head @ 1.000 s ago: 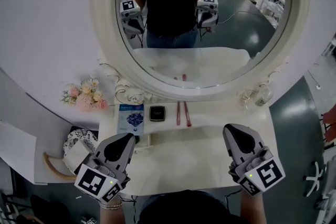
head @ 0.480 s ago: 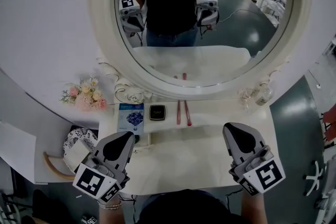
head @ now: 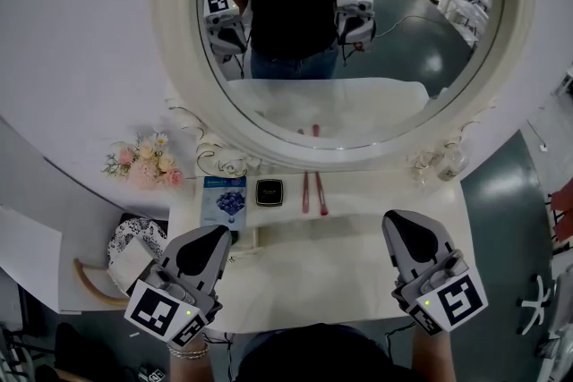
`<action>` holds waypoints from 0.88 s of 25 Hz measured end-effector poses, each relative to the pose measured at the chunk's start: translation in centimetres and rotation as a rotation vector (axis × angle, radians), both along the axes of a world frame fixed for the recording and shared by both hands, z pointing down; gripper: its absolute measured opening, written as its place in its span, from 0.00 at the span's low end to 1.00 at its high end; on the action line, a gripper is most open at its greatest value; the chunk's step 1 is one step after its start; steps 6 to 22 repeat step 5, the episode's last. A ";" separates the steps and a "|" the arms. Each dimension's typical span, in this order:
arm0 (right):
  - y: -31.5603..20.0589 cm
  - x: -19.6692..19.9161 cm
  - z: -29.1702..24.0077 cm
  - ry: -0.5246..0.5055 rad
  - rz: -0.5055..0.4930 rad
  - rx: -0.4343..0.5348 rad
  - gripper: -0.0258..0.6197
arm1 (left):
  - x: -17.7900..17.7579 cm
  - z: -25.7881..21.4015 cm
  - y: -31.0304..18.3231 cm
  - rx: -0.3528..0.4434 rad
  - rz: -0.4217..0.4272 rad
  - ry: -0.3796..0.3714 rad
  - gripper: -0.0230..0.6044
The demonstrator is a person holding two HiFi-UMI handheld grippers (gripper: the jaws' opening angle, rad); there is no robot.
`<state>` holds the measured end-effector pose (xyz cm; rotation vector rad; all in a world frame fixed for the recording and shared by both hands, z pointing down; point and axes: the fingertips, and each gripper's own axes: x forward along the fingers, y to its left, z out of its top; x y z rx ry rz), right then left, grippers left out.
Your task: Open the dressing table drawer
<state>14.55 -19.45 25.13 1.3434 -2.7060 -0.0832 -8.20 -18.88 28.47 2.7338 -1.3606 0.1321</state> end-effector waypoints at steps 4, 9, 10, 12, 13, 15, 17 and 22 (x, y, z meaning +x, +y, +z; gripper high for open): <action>0.1 -0.1 -0.1 -0.002 0.004 0.003 0.07 | 0.0 0.0 0.0 -0.001 0.005 0.004 0.06; 0.1 -0.1 -0.1 0.000 0.005 0.004 0.07 | 0.0 0.1 0.0 -0.002 0.006 0.005 0.06; 0.1 -0.1 -0.1 0.000 0.005 0.004 0.07 | 0.0 0.1 0.0 -0.002 0.006 0.005 0.06; 0.1 -0.1 -0.1 0.000 0.005 0.004 0.07 | 0.0 0.1 0.0 -0.002 0.006 0.005 0.06; 0.1 -0.1 -0.1 0.000 0.005 0.004 0.07 | 0.0 0.1 0.0 -0.002 0.006 0.005 0.06; 0.1 -0.1 -0.1 0.000 0.005 0.004 0.07 | 0.0 0.1 0.0 -0.002 0.006 0.005 0.06; 0.1 -0.1 -0.1 0.000 0.005 0.004 0.07 | 0.0 0.1 0.0 -0.002 0.006 0.005 0.06; 0.1 -0.1 -0.1 0.000 0.005 0.004 0.07 | 0.0 0.1 0.0 -0.002 0.006 0.005 0.06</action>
